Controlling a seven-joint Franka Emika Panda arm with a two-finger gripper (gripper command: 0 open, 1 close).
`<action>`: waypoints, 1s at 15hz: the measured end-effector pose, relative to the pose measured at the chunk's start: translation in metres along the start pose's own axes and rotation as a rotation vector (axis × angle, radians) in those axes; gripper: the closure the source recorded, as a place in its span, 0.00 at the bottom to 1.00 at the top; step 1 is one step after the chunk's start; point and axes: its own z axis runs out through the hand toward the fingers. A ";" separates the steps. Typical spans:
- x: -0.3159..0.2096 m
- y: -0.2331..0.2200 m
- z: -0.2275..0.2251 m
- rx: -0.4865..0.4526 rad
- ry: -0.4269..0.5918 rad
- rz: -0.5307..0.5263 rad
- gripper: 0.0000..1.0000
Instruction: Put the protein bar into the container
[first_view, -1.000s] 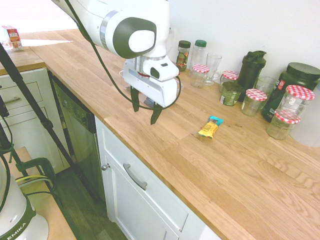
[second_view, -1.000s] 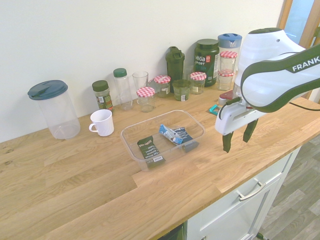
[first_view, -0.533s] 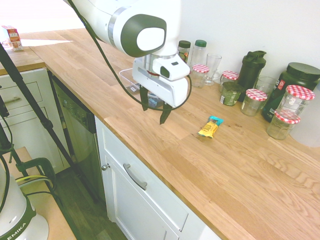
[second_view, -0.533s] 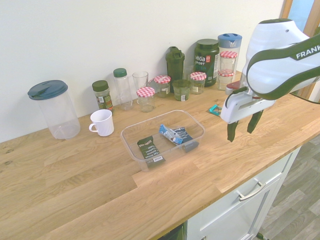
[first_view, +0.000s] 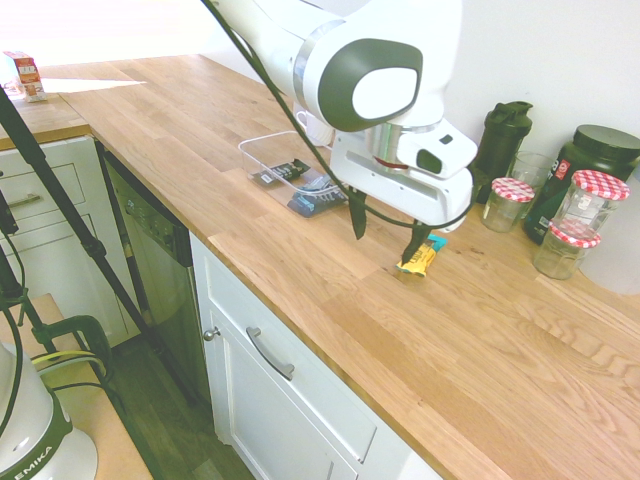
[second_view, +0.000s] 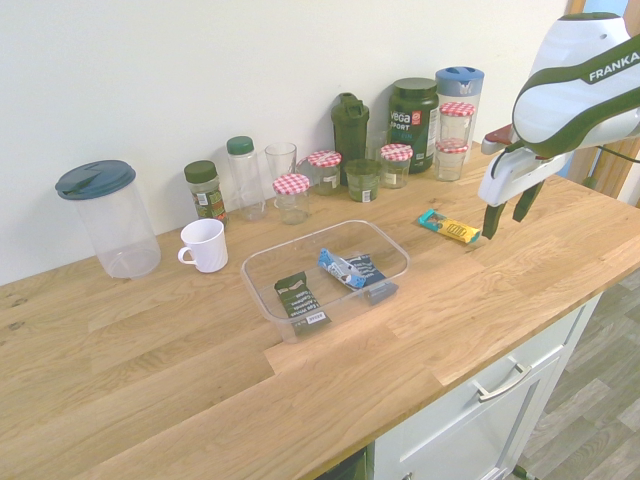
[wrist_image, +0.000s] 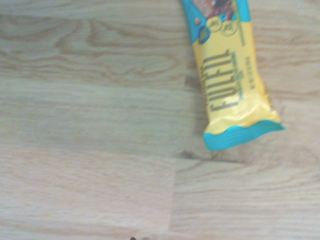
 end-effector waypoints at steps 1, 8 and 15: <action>0.008 -0.002 0.003 -0.003 0.001 -0.022 0.00; 0.044 -0.041 0.019 -0.023 -0.002 -0.106 0.00; 0.071 -0.054 0.031 -0.040 -0.040 -0.217 0.00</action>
